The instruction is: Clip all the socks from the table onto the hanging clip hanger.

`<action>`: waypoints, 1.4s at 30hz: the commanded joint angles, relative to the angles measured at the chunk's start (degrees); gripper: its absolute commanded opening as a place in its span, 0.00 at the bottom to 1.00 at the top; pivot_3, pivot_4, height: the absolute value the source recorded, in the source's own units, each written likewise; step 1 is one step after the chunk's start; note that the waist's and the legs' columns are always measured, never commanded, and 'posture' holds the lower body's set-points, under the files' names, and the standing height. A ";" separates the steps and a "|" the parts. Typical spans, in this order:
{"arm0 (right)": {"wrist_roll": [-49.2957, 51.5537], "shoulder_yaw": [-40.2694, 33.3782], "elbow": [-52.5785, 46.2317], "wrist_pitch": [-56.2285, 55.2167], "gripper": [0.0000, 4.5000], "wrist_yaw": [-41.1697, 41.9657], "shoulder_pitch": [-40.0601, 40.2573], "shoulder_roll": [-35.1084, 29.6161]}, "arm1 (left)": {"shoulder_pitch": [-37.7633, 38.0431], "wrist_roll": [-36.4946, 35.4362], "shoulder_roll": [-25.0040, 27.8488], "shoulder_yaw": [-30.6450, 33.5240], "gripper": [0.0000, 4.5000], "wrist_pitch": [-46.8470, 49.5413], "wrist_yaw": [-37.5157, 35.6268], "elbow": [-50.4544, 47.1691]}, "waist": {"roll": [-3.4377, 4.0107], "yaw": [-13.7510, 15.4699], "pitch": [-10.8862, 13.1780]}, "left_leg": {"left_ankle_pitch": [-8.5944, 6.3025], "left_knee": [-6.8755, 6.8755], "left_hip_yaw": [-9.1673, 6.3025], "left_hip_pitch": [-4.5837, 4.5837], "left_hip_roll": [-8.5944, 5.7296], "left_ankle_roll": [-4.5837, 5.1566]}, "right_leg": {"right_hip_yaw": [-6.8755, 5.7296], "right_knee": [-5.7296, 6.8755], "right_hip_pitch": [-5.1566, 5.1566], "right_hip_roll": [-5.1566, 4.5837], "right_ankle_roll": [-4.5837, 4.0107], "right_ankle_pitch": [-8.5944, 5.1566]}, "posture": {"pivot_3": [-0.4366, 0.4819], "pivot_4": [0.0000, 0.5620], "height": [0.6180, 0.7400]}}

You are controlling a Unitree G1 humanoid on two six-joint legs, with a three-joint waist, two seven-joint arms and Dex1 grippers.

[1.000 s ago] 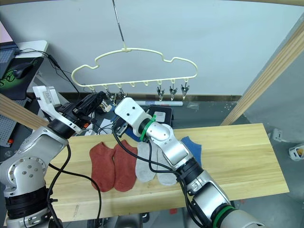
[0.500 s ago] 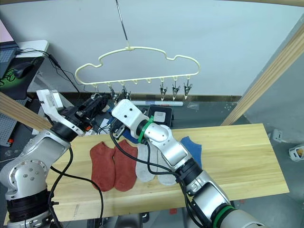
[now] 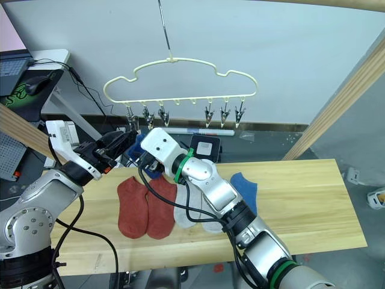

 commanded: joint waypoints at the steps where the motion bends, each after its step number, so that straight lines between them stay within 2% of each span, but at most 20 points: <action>1: 1.83 0.78 -9.87 3.61 0.47 3.19 3.18 -0.35 | 1.35 4.01 1.13 -0.93 0.64 -4.03 -2.12 -3.41 | 0.01 0.38 -0.01 | 0.02 0.00 -0.07 0.00 0.00 -0.03 | -0.06 0.04 0.00 0.00 0.00 0.00 | 0.44 0.49 1.00; 4: 3.00 0.13 -17.66 8.03 0.47 6.11 6.71 -4.16 | 3.24 8.24 1.46 -2.11 0.64 -7.71 -4.20 -4.03 | 0.01 0.96 -0.02 | 0.03 0.00 -0.11 0.01 -0.01 -0.05 | -0.10 0.10 0.01 0.00 0.00 0.00 | 0.44 0.48 1.00; 9: 6.98 -2.35 -31.31 14.52 0.47 11.94 12.70 -14.11 | 6.18 13.46 1.52 -4.72 0.64 -12.22 -7.13 -5.20 | 0.00 1.49 -0.02 | 0.05 0.04 -0.12 0.00 -0.06 -0.04 | -0.08 0.04 0.06 0.00 0.00 0.00 | 0.43 0.48 1.00; 14: 13.41 -9.92 -41.43 20.26 0.47 15.68 16.75 -23.03 | 6.90 15.47 -0.93 -5.68 0.64 -14.57 -6.18 -6.14 | 0.00 1.31 -0.02 | 0.15 0.07 -0.13 0.03 -0.08 0.05 | -0.05 0.07 0.10 0.08 -0.03 0.01 | 0.39 0.50 1.00; 20: 20.25 -20.66 -47.09 24.52 0.47 16.62 19.86 -31.18 | 9.97 17.60 -1.33 -8.63 0.64 -16.35 -8.51 -9.14 | 0.01 1.05 -0.02 | 0.17 0.09 -0.11 0.06 -0.13 0.07 | 0.02 0.05 0.15 0.24 -0.04 0.02 | 0.38 0.52 1.00; 25: 24.27 -27.05 -49.27 26.04 0.47 16.51 22.44 -35.58 | 11.56 19.52 -2.49 -11.05 0.64 -17.66 -8.44 -10.58 | 0.15 0.91 0.07 | 0.16 0.07 -0.09 0.07 -0.15 0.08 | 0.05 0.03 0.15 0.50 -0.06 0.03 | 0.36 0.59 1.00; 26: 25.10 -27.74 -49.65 26.39 0.55 16.34 22.71 -36.01 | 11.58 19.86 -2.87 -11.52 0.64 -17.71 -8.14 -10.74 | 0.21 0.91 0.11 | 0.16 0.07 -0.08 0.07 -0.15 0.08 | 0.08 0.01 0.15 0.60 -0.07 0.04 | 0.36 0.59 1.00; 27: 25.73 -28.34 -50.09 26.80 0.59 16.20 22.95 -36.56 | 11.51 20.09 -3.37 -11.92 0.64 -17.66 -7.77 -10.99 | 0.25 0.88 0.13 | 0.17 0.07 -0.07 0.08 -0.15 0.09 | 0.11 0.02 0.15 0.62 -0.07 0.04 | 0.35 0.62 1.00; 31: 27.55 -30.07 -51.49 27.59 0.90 15.96 23.93 -39.00 | 10.98 21.71 -5.39 -13.34 0.64 -18.56 -6.31 -11.61 | 0.57 0.83 0.33 | 0.17 0.08 0.00 0.11 -0.14 0.09 | 0.25 0.00 0.15 0.70 -0.07 0.04 | 0.34 0.66 1.00; 37: 31.93 -33.06 -55.06 29.73 0.90 14.52 25.43 -41.06 | 7.49 29.00 -8.96 -16.20 0.64 -25.22 -3.42 -8.46 | 0.84 0.85 0.52 | 0.16 0.05 0.09 0.09 -0.15 0.10 | 0.29 -0.14 0.18 0.72 -0.06 0.03 | 0.31 0.67 1.00; 42: 35.12 -34.12 -57.24 31.32 0.90 13.44 25.18 -42.46 | 4.43 32.19 -12.27 -17.45 0.64 -28.06 -1.58 -4.97 | 0.84 0.75 0.52 | 0.16 0.04 0.12 0.07 -0.15 0.10 | 0.27 -0.29 0.25 0.73 -0.06 0.03 | 0.28 0.67 1.00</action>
